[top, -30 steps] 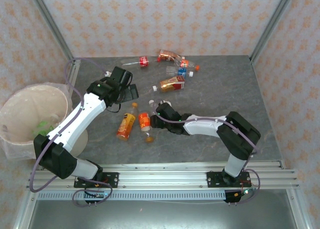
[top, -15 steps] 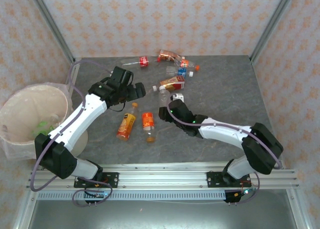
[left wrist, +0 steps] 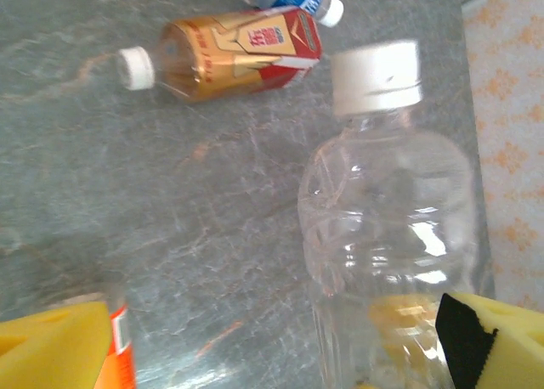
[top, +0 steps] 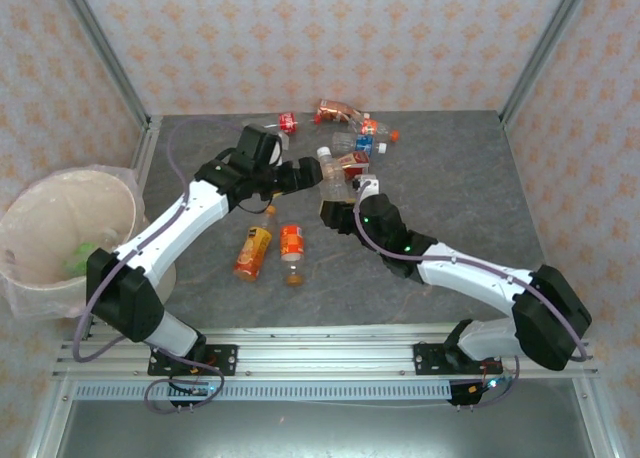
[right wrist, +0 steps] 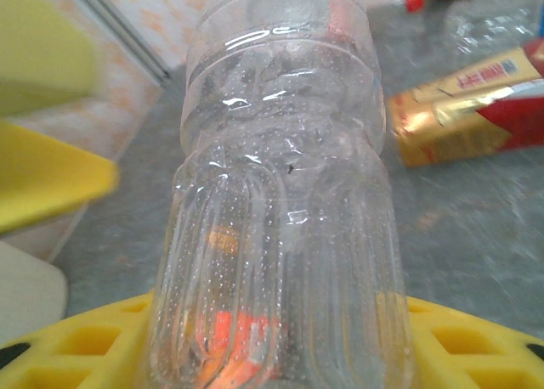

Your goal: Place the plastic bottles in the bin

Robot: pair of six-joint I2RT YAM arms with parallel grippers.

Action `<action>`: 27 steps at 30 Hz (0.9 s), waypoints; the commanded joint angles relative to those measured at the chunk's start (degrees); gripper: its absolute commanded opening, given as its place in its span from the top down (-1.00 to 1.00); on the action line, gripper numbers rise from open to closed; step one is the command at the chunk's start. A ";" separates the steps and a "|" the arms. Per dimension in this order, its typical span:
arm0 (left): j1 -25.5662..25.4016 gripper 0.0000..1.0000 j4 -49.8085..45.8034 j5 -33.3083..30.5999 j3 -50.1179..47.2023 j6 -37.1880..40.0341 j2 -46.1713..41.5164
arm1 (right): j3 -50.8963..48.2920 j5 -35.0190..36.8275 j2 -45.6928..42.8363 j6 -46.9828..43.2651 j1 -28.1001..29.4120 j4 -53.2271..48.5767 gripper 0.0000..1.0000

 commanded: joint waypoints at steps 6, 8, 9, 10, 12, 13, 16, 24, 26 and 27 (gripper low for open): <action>-1.53 -0.99 11.69 8.10 2.23 -4.08 3.22 | 0.56 -7.97 0.14 -2.80 0.01 9.46 0.00; -2.18 -0.99 12.16 8.54 2.49 -4.20 3.93 | 0.59 -8.89 0.59 -2.31 0.01 10.55 -0.01; -2.49 -0.99 12.42 8.89 2.49 -4.18 4.26 | 0.57 -9.01 0.84 -2.01 0.01 11.27 -0.01; -2.64 -1.00 12.90 9.32 2.32 -4.30 4.44 | 0.57 -9.13 1.01 -1.75 0.01 11.58 -0.01; -2.81 -1.00 16.10 11.17 1.01 -5.45 4.36 | 0.91 -9.16 1.31 -1.36 0.01 11.85 -0.02; -2.77 -1.00 18.48 12.03 0.00 -6.34 4.02 | 1.00 -9.03 1.49 -1.24 0.01 11.88 -0.02; -2.71 -1.00 24.00 12.05 -2.73 -8.34 2.55 | 0.96 -8.05 1.47 -0.97 0.01 11.85 -0.04; -2.80 -0.56 15.27 8.95 0.09 -4.42 3.63 | 1.23 -8.04 -0.05 -4.97 0.01 9.35 -0.10; -2.81 -0.43 13.60 8.93 0.80 -3.09 3.64 | 1.80 -8.18 -0.24 -6.57 0.01 7.74 -0.12; -2.84 -0.41 12.37 8.57 1.27 -2.35 3.64 | 2.20 -8.22 -0.34 -7.48 0.01 6.93 -0.13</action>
